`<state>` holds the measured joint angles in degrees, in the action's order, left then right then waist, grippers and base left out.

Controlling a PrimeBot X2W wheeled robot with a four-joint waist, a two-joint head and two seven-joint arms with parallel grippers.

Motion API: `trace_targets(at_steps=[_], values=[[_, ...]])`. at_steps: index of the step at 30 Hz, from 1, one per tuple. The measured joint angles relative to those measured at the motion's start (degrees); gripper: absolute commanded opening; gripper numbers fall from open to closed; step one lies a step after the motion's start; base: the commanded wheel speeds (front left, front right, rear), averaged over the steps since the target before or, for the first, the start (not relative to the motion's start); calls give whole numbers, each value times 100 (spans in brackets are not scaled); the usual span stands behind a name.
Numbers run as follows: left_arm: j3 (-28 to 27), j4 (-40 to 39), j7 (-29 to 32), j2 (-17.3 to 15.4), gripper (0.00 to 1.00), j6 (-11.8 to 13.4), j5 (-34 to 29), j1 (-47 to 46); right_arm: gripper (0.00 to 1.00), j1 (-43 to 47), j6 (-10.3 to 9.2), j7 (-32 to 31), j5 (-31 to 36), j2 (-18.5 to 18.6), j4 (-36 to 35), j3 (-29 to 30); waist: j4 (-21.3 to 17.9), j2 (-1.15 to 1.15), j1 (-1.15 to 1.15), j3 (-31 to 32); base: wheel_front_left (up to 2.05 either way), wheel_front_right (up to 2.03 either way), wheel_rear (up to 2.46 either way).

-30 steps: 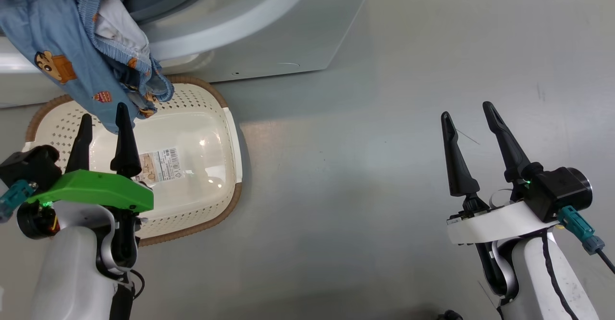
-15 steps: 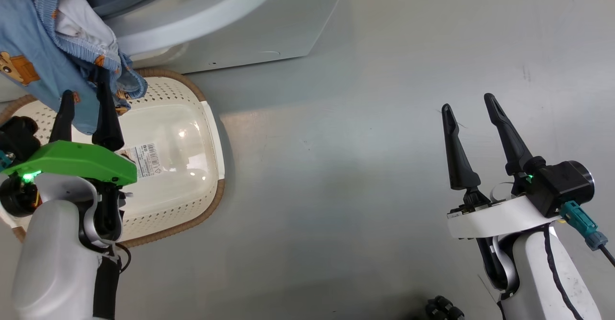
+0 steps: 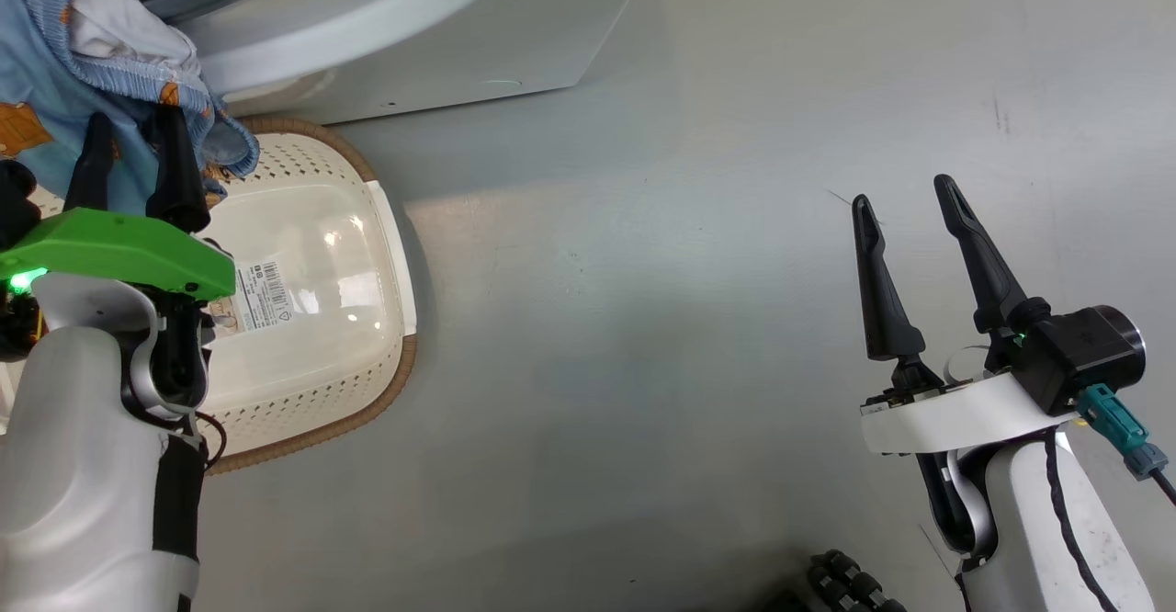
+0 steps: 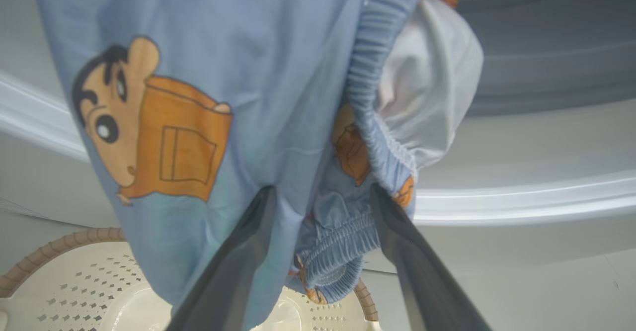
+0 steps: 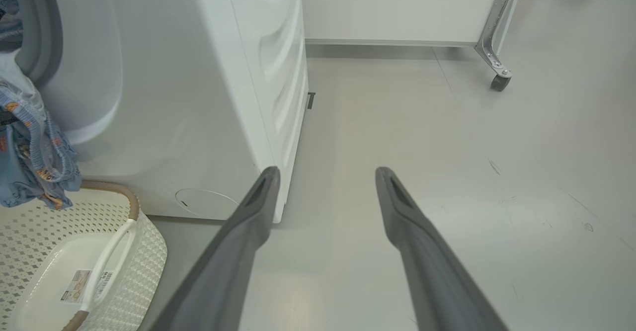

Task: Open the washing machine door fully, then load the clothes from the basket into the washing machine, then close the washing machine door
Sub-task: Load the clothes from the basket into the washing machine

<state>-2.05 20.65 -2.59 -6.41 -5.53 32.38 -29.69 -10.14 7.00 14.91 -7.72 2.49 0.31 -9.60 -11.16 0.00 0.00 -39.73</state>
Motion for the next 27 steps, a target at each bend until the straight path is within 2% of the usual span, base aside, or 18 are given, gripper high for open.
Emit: trace_targets(at_steps=[8, 18, 19, 21, 22, 27], values=[[18, 219, -16, -41, 100, -7, -2, -369, 100, 0, 0, 0, 41, -1, -16, -8, -39, 0, 0, -108, 0, 0, 0], [-71, 565, -348, -177, 98, 32, -181, -639, 100, 8, 0, 0, 74, -4, -31, 23, -54, 0, 0, -173, 0, 0, 0], [-71, 565, -348, -177, 57, 32, -181, -639, 100, 8, 0, 0, 74, -4, -31, 23, -54, 0, 0, -173, 0, 0, 0], [-96, 667, -442, -177, 28, 55, -212, -681, 100, 8, 0, 0, 74, -4, -32, 31, -43, 0, 0, -182, 0, 0, 0], [-94, 684, -463, -176, 2, 55, -213, -689, 100, 8, 0, 0, 74, -4, -32, 31, -37, 0, 0, -184, 0, 0, 0], [-99, 792, -567, -175, 0, 55, -212, -742, 100, 6, 0, 0, 74, -5, -32, 31, -8, 0, 0, -180, 0, 0, 0]])
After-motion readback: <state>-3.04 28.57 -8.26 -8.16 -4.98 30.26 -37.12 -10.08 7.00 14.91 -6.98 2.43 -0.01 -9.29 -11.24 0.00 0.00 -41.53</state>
